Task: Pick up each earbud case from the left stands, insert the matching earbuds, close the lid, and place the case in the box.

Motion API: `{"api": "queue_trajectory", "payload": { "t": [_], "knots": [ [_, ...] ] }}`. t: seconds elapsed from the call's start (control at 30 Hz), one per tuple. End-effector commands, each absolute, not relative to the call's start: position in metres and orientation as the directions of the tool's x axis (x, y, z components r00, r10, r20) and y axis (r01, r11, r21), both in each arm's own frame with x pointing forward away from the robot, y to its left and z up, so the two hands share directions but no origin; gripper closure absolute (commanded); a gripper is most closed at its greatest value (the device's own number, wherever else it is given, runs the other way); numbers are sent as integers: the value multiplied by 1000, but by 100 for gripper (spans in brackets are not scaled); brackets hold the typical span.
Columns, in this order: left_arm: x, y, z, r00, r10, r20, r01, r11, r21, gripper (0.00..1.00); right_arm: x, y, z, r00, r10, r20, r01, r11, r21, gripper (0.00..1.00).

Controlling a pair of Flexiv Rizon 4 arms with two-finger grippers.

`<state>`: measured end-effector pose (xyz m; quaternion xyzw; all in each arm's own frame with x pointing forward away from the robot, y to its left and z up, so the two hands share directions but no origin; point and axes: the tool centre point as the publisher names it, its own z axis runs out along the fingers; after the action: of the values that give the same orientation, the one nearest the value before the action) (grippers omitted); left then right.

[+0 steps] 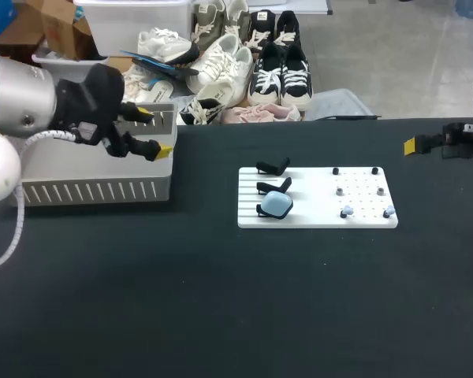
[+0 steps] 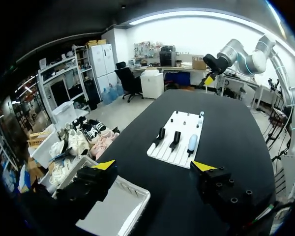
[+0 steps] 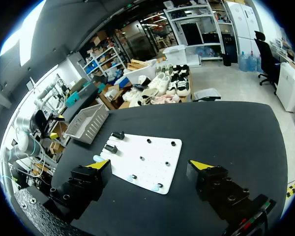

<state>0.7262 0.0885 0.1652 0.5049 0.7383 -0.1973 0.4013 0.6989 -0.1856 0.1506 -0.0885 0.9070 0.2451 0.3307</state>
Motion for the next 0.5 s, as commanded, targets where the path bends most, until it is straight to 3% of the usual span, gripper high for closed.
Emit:
{"api": "queue_trajectory", "payload": {
  "t": [0.03,0.5],
  "knots": [
    [724,76,164,-17,633,-774,938,278,207,0,700,-186,150,-766,0,-643,-325,862,388,0],
    [728,30,140,52,580,-813,973,153,171,0,700,-186,150,-766,0,-643,-325,862,388,0]
  ]
}}
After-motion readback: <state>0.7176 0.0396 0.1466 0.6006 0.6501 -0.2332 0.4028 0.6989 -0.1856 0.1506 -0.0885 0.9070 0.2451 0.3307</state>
